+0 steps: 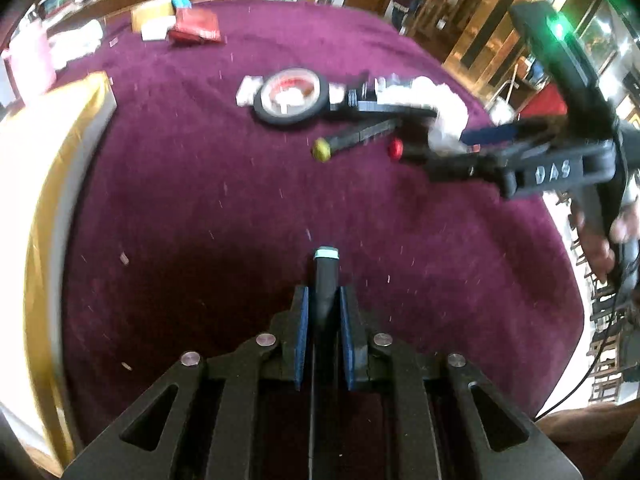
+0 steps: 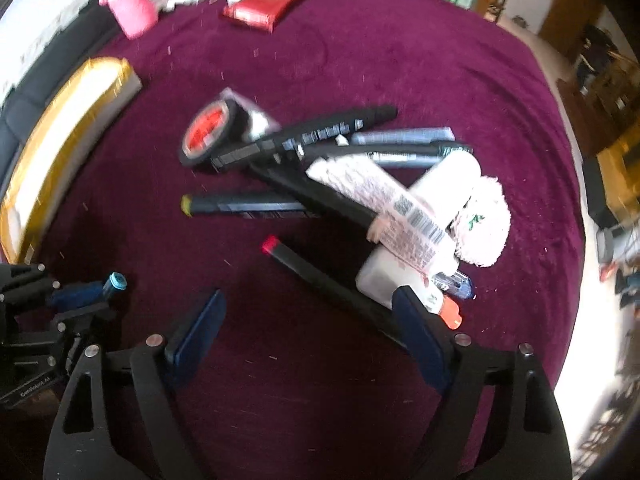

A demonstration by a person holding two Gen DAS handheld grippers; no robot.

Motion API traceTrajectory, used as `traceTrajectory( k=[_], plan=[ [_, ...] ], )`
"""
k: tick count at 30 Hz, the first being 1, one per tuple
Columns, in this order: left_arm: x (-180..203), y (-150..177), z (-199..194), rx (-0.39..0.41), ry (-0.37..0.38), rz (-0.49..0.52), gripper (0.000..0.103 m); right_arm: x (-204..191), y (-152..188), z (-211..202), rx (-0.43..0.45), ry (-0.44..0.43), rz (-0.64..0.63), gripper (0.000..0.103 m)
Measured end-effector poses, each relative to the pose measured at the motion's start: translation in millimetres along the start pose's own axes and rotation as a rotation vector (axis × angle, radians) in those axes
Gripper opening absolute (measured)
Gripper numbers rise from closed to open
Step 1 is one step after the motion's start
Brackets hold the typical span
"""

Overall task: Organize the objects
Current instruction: 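Grasp the red-capped black marker with the right gripper while the left holds its marker, then carry both markers over the white tray with yellow border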

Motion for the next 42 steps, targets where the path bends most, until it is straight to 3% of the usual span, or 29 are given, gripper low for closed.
traceTrajectory(
  k=[4, 5, 7, 9, 12, 19, 27, 31, 35, 42],
  plan=[
    [8, 1, 1, 0.003, -0.063, 0.058, 0.017, 11, 3, 19, -0.067, 0.027, -0.014, 0.081],
    [8, 2, 0, -0.002, -0.064, 0.059, 0.011, 13, 3, 24, -0.077, 0.04, -0.009, 0.076],
    [5, 4, -2, -0.008, -0.043, 0.027, 0.012, 14, 0, 20, -0.065, 0.054, 0.007, 0.065],
    [-1, 8, -5, -0.011, -0.04, -0.012, 0.012, 14, -2, 11, -0.057, 0.06, 0.033, 0.025],
    [-6, 12, -9, -0.012, -0.047, -0.044, 0.012, 12, -1, 5, -0.061, 0.082, 0.039, 0.012],
    [-7, 8, -9, -0.007, -0.051, -0.062, 0.012, 10, -3, -11, -0.029, 0.118, 0.042, 0.012],
    [-13, -3, -32, 0.056, -0.053, -0.082, 0.011, 4, -8, -34, 0.016, 0.15, 0.019, 0.012],
    [-20, -7, -46, 0.081, -0.064, -0.1, 0.011, -18, -9, -42, 0.052, 0.173, -0.002, 0.012],
    [-30, -8, -65, 0.114, -0.079, -0.117, 0.011, -38, 16, -48, 0.087, 0.179, -0.019, 0.012],
    [-50, -14, -114, 0.219, -0.092, -0.15, 0.011, -73, -5, -56, 0.155, 0.169, -0.04, 0.012]
  ],
)
Point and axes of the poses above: each gripper's, at about its wrist camera, not at the fingertips, and z roughly the way its jaws point, x to its right, y to its underside, the point moved 10 cm from there along z, roughly the way its jaws point, and after that the axes turned 12 degrees about z, right-handed, at the moved point
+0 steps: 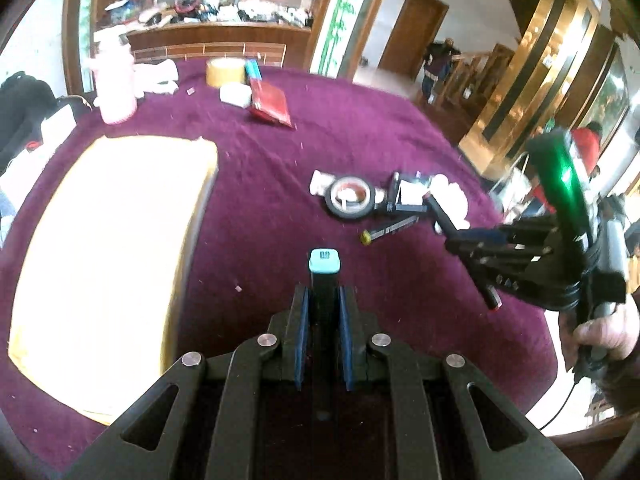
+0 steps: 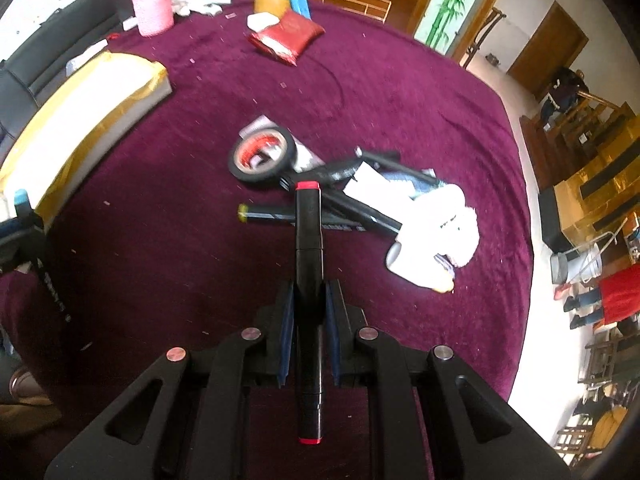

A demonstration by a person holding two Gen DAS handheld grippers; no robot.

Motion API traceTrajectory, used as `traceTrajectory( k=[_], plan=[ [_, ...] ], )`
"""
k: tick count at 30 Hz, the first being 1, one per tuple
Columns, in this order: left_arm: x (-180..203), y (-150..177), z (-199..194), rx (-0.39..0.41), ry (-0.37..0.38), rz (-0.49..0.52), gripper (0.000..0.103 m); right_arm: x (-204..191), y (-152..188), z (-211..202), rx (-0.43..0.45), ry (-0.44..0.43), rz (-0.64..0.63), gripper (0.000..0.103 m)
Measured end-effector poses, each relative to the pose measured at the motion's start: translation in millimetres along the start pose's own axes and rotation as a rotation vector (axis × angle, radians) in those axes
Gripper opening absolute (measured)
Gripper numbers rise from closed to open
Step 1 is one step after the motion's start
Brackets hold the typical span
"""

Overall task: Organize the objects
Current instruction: 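Carry both markers over the white tray with yellow border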

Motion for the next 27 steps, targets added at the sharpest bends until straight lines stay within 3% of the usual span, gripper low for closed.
traceTrajectory(
  k=[17, 27],
  plan=[
    [-95, -33, -91, 0.191, -0.046, -0.084, 0.011, -110, -55, -66, 0.213, 0.036, -0.128, 0.013],
    [-154, -22, -91, 0.168, -0.081, -0.1, 0.011, -174, -76, -70, 0.241, -0.002, -0.149, 0.013]
  ],
)
Point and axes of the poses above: each gripper's, at about its wrist camera, not at the fingertips, and z roughly the way its jaws point, x to its right, y to its underside, the point moved 10 cm from there along z, roughly the way its jaws point, and after that the axes turned 12 degrees about z, right-handed, at the moved point
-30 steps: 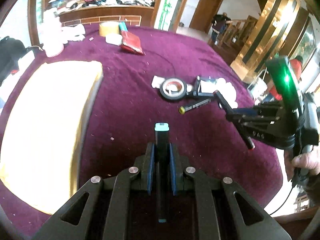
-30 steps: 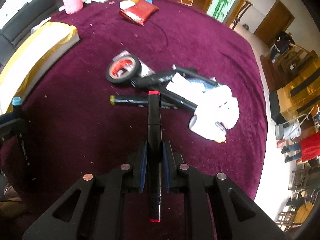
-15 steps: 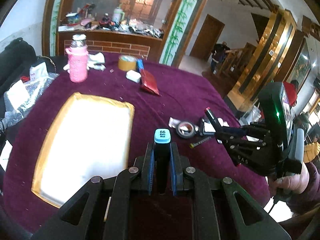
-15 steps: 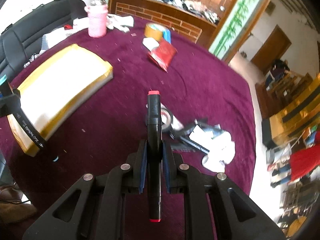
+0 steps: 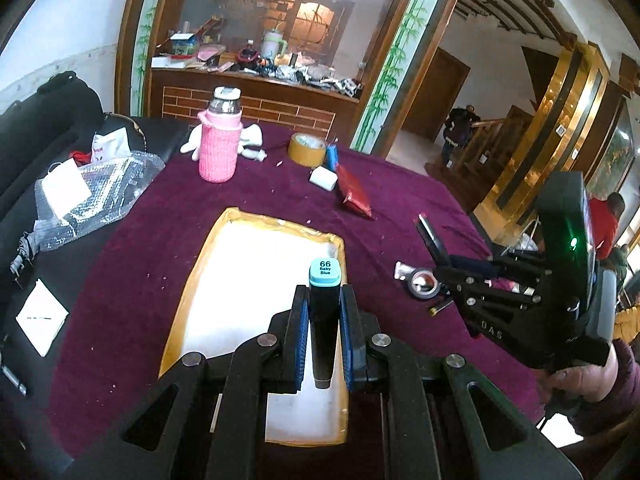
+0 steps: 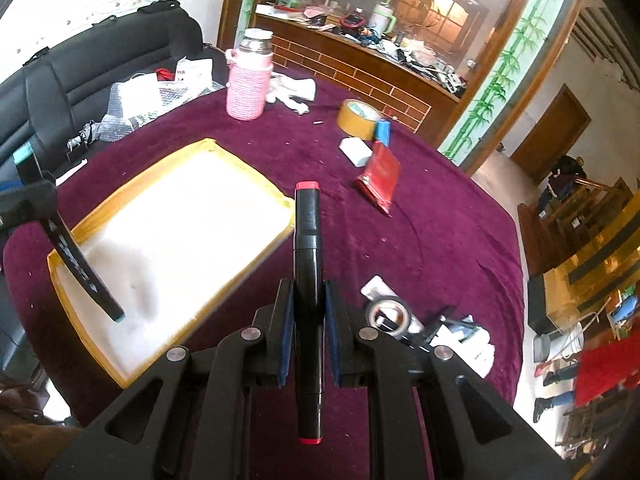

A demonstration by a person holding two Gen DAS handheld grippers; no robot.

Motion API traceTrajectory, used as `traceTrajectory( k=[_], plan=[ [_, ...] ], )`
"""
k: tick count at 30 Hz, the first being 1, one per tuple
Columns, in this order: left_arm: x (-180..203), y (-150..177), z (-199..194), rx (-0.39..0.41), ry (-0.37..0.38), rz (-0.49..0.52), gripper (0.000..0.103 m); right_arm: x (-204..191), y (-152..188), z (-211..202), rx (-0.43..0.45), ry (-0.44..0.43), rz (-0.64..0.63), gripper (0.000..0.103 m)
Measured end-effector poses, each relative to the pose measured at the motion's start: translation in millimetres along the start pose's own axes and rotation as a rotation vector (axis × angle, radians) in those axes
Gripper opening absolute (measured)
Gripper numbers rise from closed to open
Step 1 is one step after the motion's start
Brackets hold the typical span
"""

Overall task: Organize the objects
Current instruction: 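Carry both markers over the white tray with yellow border, then lower both markers side by side into the tray and open both grippers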

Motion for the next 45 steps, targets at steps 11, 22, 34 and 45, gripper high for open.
traceTrajectory(
  k=[11, 22, 34, 45],
  plan=[
    [-34, 5, 59, -0.093, -0.013, 0.047, 0.011, -34, -8, 32, -0.056, -0.033, 0.021, 0.013],
    [-40, -9, 142, -0.188, 0.032, 0.066, 0.011, -40, -15, 97, -0.227, -0.301, 0.284, 0.013],
    [-49, 6, 220, -0.314, 0.094, -0.081, 0.011, -40, -18, 146, -0.347, -0.395, 0.522, 0.013],
    [-68, 0, 221, -0.304, 0.072, -0.175, 0.037, -34, -16, 169, -0.393, -0.379, 0.612, 0.014]
  ],
)
Point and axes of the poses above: each gripper's, at about its wrist camera, not at the fingertips, and z roughly the way its jaws point, x to its right, y to its underside, the point moved 10 cm from there along z, roughly the way its jaws point, and after that the axes turned 12 degrees about z, right-handed, at the moved point
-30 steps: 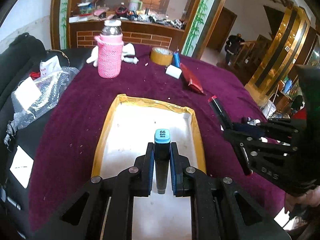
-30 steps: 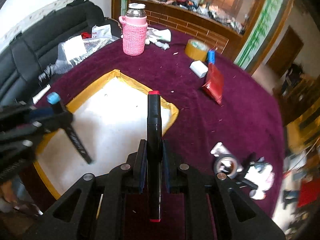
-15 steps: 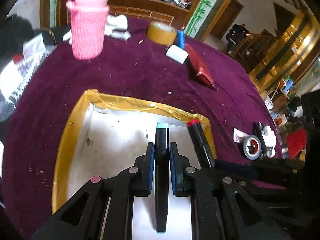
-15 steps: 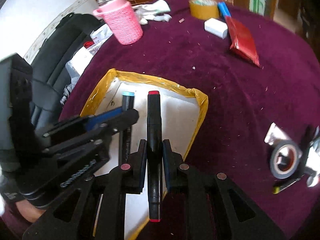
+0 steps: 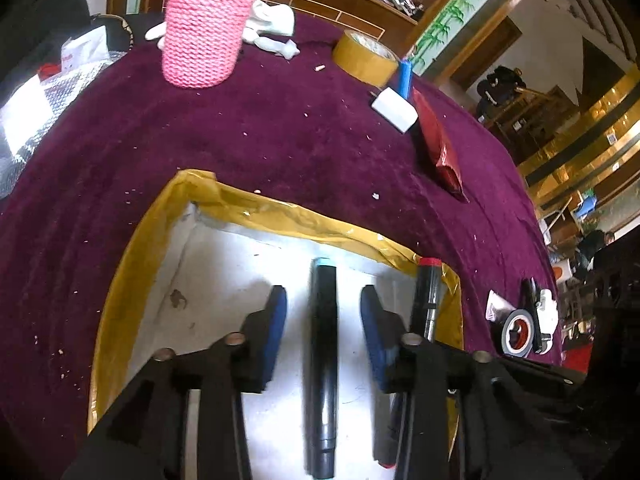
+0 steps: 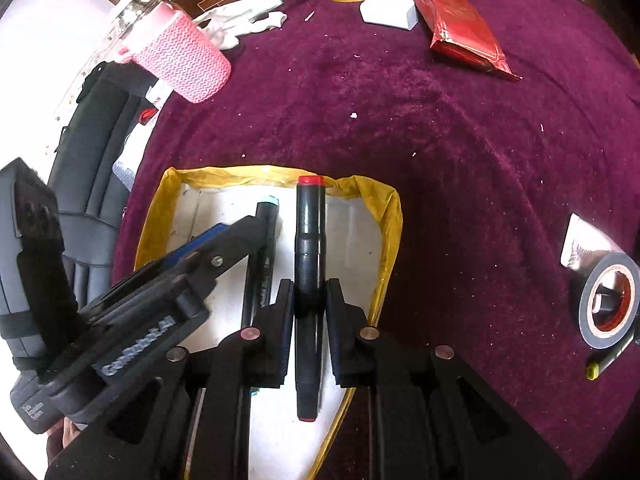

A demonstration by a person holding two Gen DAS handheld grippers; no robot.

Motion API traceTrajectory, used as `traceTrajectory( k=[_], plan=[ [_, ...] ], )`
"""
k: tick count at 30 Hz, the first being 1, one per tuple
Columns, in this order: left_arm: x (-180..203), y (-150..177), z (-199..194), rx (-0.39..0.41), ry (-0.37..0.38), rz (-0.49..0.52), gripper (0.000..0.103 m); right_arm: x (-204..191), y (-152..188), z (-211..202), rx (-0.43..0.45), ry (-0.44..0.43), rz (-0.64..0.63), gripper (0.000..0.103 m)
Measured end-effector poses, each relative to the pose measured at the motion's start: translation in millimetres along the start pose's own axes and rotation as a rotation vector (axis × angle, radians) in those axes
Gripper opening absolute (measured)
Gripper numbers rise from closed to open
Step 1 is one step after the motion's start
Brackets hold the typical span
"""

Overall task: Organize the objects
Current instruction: 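Lower both markers side by side into the tray and open both grippers, then grasp the black tape roll from the pile with the left gripper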

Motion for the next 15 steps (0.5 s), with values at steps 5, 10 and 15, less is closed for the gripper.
traceTrajectory(
  k=[5, 10, 15],
  plan=[
    [3, -1, -19, 0.021, 0.018, -0.018, 0.049, -6, 1, -5, 0.008, 0.025, -0.041, 0.021],
    [9, -2, -41, 0.051, 0.01, -0.02, 0.05, -8, 4, -15, 0.001, -0.005, -0.048, 0.024],
    [34, -3, -71, 0.097, 0.022, 0.028, 0.051, 8, -8, -73, 0.123, 0.001, -0.072, 0.024]
  ],
)
Point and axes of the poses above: each gripper's, at about its wrist camera, not at the fingertips, and z roughly the way its jaws point, x to its right, y to its underside, the point moved 10 cm from there along z, roughly the way its jaws point, and after that the axes turned 12 degrees about z, right-handed, at the moved point
